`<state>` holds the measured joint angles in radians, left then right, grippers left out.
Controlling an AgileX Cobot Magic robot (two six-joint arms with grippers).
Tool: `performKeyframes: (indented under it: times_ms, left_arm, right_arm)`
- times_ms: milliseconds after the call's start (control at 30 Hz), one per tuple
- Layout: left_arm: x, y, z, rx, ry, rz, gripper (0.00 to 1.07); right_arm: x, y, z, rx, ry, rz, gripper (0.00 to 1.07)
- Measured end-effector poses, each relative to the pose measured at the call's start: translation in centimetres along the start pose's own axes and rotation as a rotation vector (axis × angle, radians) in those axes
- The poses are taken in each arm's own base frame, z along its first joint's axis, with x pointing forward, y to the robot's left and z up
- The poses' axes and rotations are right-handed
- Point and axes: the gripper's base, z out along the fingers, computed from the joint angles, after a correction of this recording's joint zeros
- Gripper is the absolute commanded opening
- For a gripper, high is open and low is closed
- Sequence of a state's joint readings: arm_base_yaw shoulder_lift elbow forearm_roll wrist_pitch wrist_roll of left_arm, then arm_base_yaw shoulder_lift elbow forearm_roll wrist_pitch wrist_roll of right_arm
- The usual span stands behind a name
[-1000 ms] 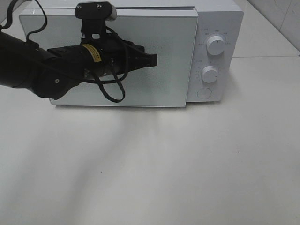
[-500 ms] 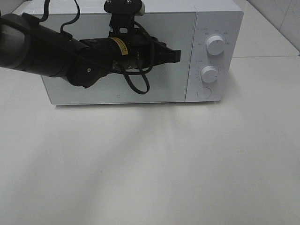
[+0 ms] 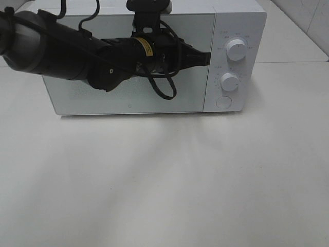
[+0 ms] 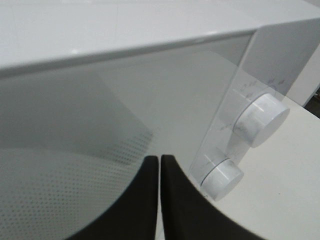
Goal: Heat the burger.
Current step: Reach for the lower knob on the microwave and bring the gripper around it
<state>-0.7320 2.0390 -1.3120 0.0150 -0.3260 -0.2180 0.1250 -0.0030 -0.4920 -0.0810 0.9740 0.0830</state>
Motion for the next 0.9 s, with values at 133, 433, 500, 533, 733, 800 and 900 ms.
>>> performKeyframes:
  times_ms: [133,433,500,533,733,800,900]
  left_arm:
    - [-0.6,-2.5,-1.2,0.031,0.078,0.012,0.53]
    - [0.5,-5.8,-3.5,0.043,0.343,0.056,1.0]
    - [0.6,-5.8,-3.8,0.035,0.386,0.06,1.0]
    - [1.0,-5.7,-4.5,0.015,0.477,0.068,1.0]
    - [1.0,-5.2,-7.9,-0.059,0.751,0.107,1.0]
    - [0.8,-4.9,-9.1,-0.09,0.836,0.139,1.0]
    - [0.0,-4.0,-10.6,-0.144,0.895,0.149,1.0]
  right_arm:
    - [0.0,0.0,0.0,0.0,0.0,0.0,0.74]
    - [0.0,0.0,0.0,0.0,0.0,0.0,0.74]
    - [0.0,0.0,0.0,0.0,0.0,0.0,0.74]
    - [0.0,0.0,0.0,0.0,0.0,0.0,0.74]
    - [0.0,0.0,0.0,0.0,0.0,0.0,0.74]
    - [0.0,0.0,0.0,0.0,0.0,0.0,0.74]
    - [0.0,0.0,0.0,0.0,0.0,0.0,0.74]
